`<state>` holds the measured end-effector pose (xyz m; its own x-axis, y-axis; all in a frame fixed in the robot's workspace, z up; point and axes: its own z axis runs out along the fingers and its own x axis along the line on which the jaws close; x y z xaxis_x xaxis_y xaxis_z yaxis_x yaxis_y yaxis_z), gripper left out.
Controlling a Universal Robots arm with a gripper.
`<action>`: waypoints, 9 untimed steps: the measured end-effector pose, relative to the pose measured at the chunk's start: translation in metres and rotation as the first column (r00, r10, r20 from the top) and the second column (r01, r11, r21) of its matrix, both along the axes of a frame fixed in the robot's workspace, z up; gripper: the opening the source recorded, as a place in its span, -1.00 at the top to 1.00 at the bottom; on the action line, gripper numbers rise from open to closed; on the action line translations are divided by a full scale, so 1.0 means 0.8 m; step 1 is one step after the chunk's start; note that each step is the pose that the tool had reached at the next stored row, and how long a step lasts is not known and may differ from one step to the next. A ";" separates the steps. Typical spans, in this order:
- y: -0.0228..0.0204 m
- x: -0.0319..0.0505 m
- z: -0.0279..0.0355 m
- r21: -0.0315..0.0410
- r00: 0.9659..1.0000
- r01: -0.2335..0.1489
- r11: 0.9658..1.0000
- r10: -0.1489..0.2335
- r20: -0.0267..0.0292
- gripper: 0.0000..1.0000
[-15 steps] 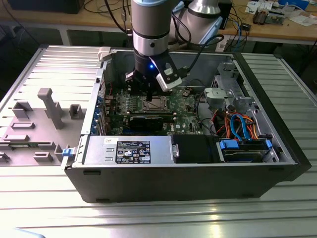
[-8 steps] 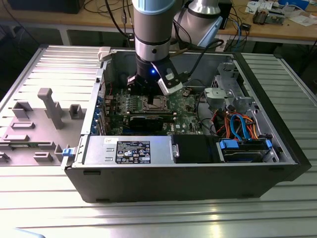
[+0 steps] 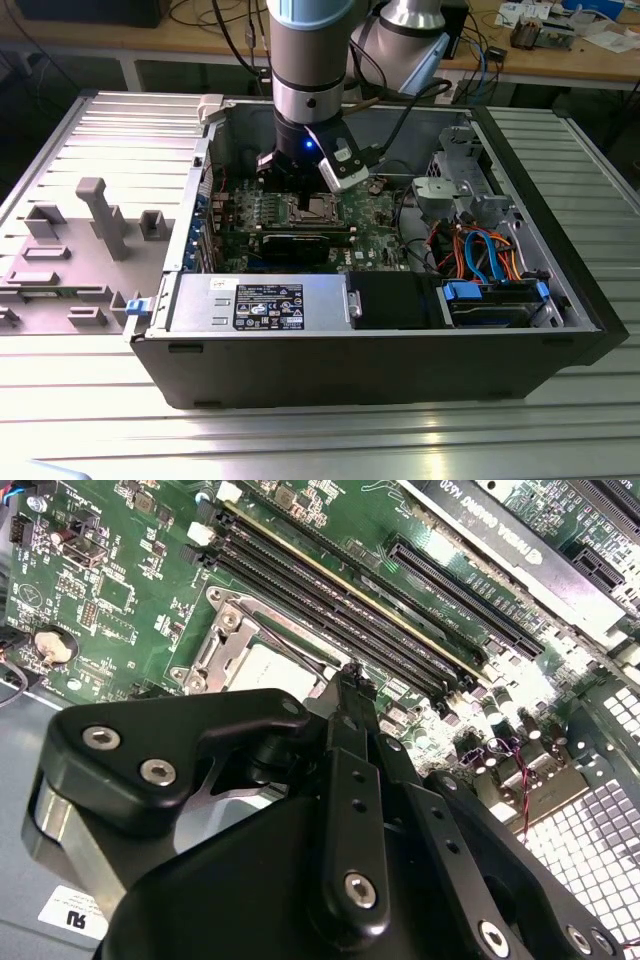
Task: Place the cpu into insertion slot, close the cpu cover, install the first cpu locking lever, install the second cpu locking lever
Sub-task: 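Install the second cpu locking lever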
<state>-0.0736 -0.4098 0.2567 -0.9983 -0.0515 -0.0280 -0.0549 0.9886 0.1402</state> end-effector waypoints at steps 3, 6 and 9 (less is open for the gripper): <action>0.0000 0.000 0.0000 0.000 1.000 0.000 1.000 0.000 0.000 0.79; 0.0000 0.000 0.0000 0.000 1.000 0.000 1.000 0.000 0.000 0.79; -0.0002 0.006 -0.0005 0.004 1.000 0.000 1.000 0.000 -0.015 0.79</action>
<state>-0.0689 -0.4100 0.2564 -0.9986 -0.0514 -0.0134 -0.0528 0.9881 0.1446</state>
